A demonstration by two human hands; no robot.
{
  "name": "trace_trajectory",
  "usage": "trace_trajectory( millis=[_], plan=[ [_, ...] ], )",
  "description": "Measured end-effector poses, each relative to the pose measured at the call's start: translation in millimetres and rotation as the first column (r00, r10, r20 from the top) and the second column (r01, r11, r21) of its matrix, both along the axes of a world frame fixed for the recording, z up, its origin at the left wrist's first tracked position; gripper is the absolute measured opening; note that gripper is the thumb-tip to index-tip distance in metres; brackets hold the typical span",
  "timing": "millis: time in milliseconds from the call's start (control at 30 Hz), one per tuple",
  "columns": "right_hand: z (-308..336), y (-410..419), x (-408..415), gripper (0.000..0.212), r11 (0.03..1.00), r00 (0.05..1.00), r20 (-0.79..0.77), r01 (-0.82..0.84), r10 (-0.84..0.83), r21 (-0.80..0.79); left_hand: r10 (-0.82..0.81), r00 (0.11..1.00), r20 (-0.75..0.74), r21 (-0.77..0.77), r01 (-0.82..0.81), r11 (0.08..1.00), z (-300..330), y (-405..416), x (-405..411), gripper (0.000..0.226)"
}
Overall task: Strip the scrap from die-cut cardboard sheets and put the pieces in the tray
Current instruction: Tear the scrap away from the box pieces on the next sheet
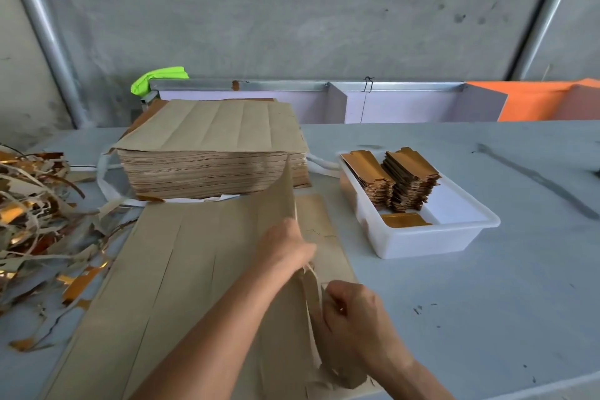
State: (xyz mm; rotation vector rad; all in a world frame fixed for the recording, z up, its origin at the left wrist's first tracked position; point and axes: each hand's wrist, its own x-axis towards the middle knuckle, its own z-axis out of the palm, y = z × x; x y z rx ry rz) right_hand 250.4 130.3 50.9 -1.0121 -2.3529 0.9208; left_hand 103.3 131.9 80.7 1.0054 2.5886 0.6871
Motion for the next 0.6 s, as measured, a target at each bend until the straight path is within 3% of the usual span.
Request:
trace_trajectory(
  millis=[33, 100, 200, 267, 467, 600],
  plan=[
    [-2, 3, 3, 0.042, 0.999, 0.999, -0.001, 0.039, -0.039, -0.030, 0.045, 0.998, 0.048, 0.045, -0.047, 0.998, -5, -3, -7, 0.007],
    [-6, 12, 11, 0.039, 0.964, 0.989, 0.004, 0.143, -0.146, -0.225, 0.133, 0.980, 0.148, 0.166, -0.157, 0.974, -19, -11, -20, 0.011],
    [-13, 19, 20, 0.022, 0.769, 0.950, -0.092, 0.182, -0.298, -0.612, 0.188, 0.918, 0.350, 0.322, -0.306, 0.896, -28, -26, -26, 0.006],
    [-18, 20, 21, 0.018, 0.664, 0.899, -0.172, 0.157, -0.402, -0.731, 0.198, 0.903, 0.380, 0.365, -0.343, 0.866, -30, -33, -27, 0.007],
    [-17, 26, 20, 0.014, 0.531, 0.702, -0.364, 0.023, -0.612, -0.847, 0.180, 0.910, 0.372, 0.417, -0.338, 0.844, -29, -50, -36, 0.021],
    [-16, 34, 18, 0.011, 0.543, 0.622, -0.455, -0.055, -0.638, -0.838, 0.184, 0.926, 0.330, 0.421, -0.319, 0.849, -33, -61, -45, 0.006]
  ],
)
